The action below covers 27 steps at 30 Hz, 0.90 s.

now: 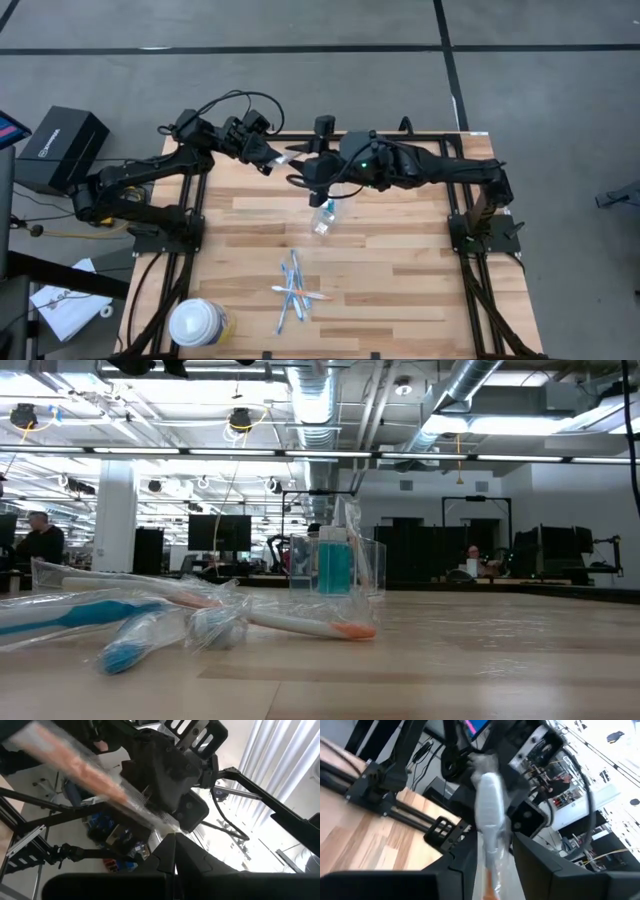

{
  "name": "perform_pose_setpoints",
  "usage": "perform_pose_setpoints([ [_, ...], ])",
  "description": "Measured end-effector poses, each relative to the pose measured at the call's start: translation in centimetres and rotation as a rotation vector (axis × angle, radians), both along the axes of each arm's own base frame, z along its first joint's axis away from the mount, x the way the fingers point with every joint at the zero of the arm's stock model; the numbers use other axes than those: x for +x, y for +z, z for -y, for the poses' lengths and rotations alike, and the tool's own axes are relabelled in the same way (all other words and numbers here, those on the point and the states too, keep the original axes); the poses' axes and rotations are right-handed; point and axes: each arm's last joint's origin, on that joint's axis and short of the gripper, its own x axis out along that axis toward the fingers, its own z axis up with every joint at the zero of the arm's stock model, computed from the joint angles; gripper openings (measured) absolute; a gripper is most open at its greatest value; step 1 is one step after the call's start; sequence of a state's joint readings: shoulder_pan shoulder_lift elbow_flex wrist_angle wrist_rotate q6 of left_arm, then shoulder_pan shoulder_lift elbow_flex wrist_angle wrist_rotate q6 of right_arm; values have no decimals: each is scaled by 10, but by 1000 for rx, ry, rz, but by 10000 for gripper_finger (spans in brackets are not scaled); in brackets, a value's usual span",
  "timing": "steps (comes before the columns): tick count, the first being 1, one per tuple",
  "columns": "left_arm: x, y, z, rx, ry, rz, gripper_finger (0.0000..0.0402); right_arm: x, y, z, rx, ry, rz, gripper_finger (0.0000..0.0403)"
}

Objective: Pick & Place toothbrushing station
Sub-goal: Put the bottom orange toothbrush into the right section of the transparent organizer

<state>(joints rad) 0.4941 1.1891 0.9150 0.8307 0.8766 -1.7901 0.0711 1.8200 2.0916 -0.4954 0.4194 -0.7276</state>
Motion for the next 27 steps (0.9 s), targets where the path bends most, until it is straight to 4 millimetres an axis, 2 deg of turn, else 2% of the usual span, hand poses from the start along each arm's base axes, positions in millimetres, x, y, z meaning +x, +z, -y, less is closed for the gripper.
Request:
perform_pose_setpoints([
  [3,0,0,0,1,-2,0,0,0,-1,0,-4,4,-5,91],
  [7,0,0,0,2,-1,1,0,0,0,0,-5,5,0,19],
  [8,0,0,0,2,-2,1,0,0,0,1,-8,3,-1,13],
  [18,-1,1,0,33,18,23,9,0,0,3,-5,-4,-4,6],
  [22,-1,1,0,68,40,44,46,0,0,3,-5,-6,-6,6],
  [27,-1,2,0,136,68,80,126,0,-1,4,-6,-8,-10,4],
])
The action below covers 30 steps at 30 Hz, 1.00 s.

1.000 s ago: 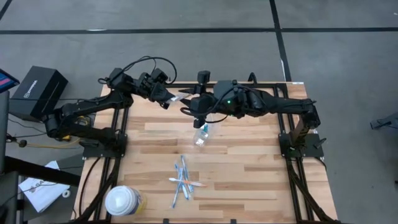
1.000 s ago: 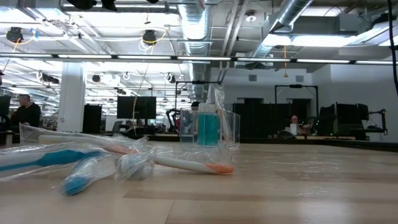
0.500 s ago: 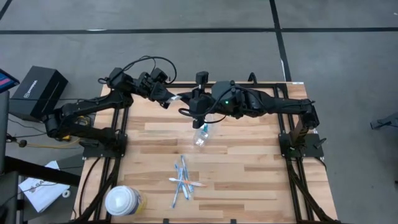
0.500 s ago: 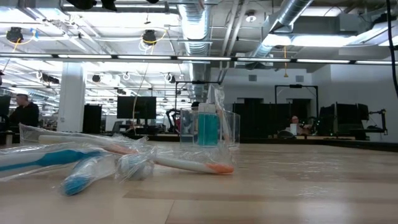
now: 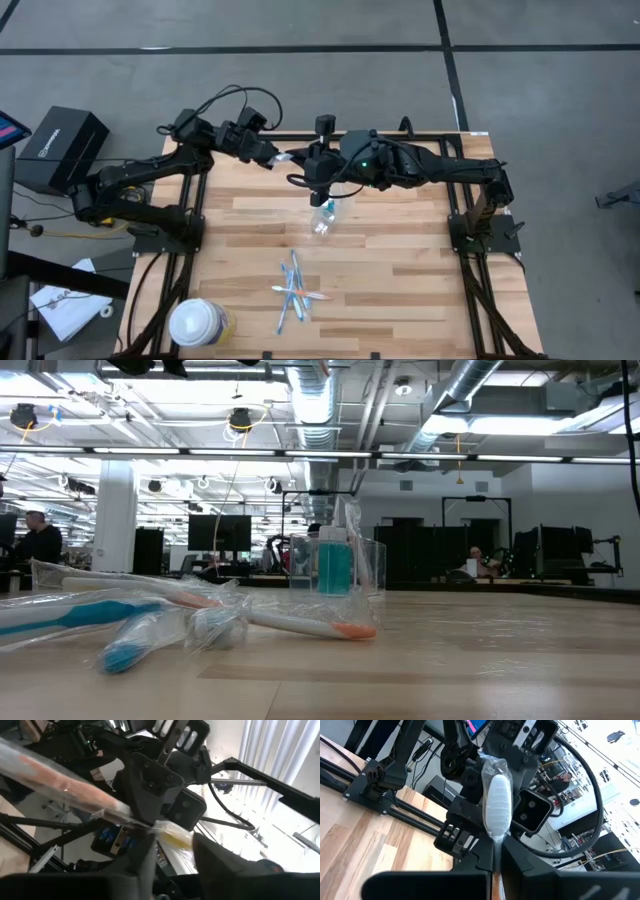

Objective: Pick & Place toothbrushing station
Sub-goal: Put the bottom orange toothbrush into the right section of the transparent organizer

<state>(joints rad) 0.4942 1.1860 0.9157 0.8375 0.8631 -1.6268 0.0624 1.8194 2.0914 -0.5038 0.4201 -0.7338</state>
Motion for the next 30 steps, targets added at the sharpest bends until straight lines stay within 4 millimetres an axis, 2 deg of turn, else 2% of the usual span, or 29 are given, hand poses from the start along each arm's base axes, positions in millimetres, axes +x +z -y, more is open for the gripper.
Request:
perform_pose_setpoints([
  [7,-2,-1,-2,75,-23,1,229,-3,1,2,-1,-5,-36,3],
  [12,-7,-5,-11,170,-50,-26,255,-11,20,9,69,-40,42,3],
  [17,-12,-14,-26,263,-3,-59,242,-36,61,21,226,-86,201,3],
  [19,-14,-19,-33,321,28,-69,228,-46,70,26,314,-114,263,3],
  [22,-14,-30,-41,425,104,-88,201,-67,82,33,463,-152,359,3],
  [26,-13,-41,-48,624,296,-101,167,-108,106,37,626,-222,515,3],
  [28,-13,-43,-51,710,383,-102,154,-117,106,31,636,-297,525,3],
  [30,-12,-43,-52,778,446,-95,144,-117,102,23,638,-367,520,3],
])
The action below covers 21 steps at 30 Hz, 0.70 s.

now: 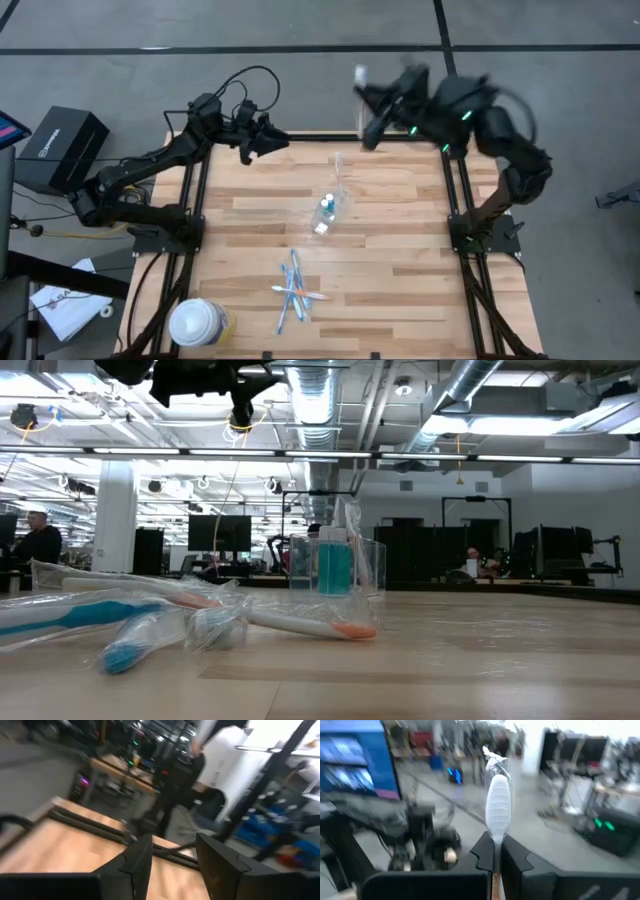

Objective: Pick & Place toothbrushing station
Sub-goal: Put the bottom orange toothbrush into the right section of the transparent organizer

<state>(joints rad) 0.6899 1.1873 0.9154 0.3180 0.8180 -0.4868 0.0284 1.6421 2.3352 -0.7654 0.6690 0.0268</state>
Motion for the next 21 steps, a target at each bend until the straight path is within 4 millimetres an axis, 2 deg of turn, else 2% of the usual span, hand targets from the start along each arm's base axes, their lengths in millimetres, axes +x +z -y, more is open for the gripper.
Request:
perform_pose_setpoints([
  [3,-1,0,-2,68,44,5,137,8,-19,-12,51,-112,-92,3],
  [7,-4,0,-7,88,73,6,133,13,-43,-30,109,-280,-102,2],
  [12,-4,-1,-8,103,83,7,131,27,-106,-55,186,-401,-76,2],
  [17,-4,-1,-8,103,81,7,129,6,-158,-69,242,-502,93,2],
  [21,-4,-1,-8,103,81,7,125,-11,-196,-69,251,-541,165,2],
])
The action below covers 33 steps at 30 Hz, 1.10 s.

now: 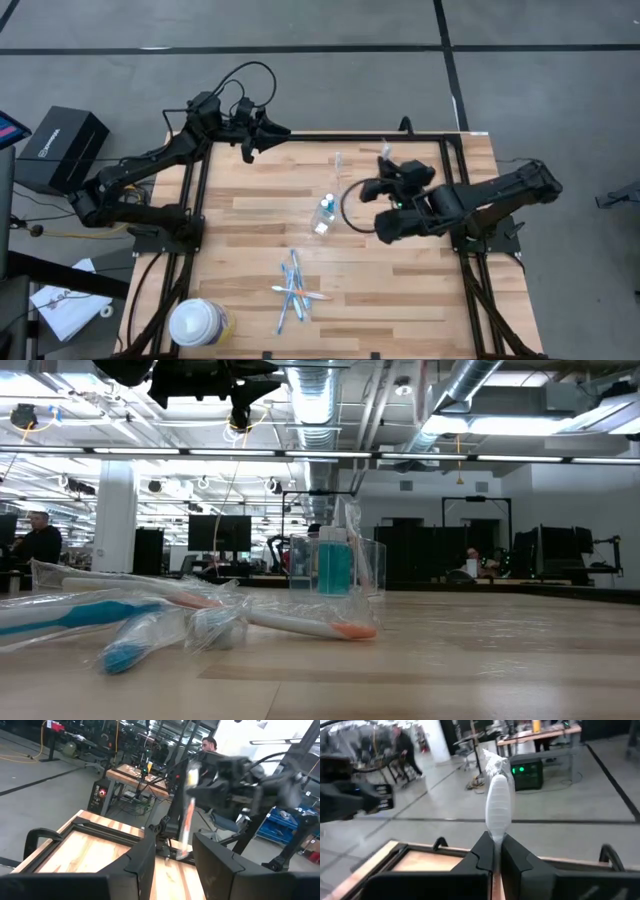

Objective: Pick & Place toothbrushing station
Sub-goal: Put the bottom orange toothbrush into the right section of the transparent organizer

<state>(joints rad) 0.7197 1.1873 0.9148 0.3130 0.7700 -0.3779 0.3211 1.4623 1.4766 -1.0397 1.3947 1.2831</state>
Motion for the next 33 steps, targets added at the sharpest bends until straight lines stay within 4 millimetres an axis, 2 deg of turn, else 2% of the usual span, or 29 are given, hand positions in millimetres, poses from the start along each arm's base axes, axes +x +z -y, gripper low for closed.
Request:
perform_pose_setpoints([
  [5,0,0,0,12,0,1,120,-16,-43,4,6,-39,69,2],
  [12,0,0,0,16,0,1,117,-26,-77,10,25,-62,73,2],
  [16,0,0,1,44,0,3,117,-24,-87,15,33,-86,72,2],
  [22,1,0,1,60,8,4,117,-6,-94,27,85,-58,7,2],
  [29,1,0,1,60,8,4,117,27,-69,57,42,101,-95,2],
  [33,1,0,1,60,8,4,117,41,-67,79,18,173,-119,2],
])
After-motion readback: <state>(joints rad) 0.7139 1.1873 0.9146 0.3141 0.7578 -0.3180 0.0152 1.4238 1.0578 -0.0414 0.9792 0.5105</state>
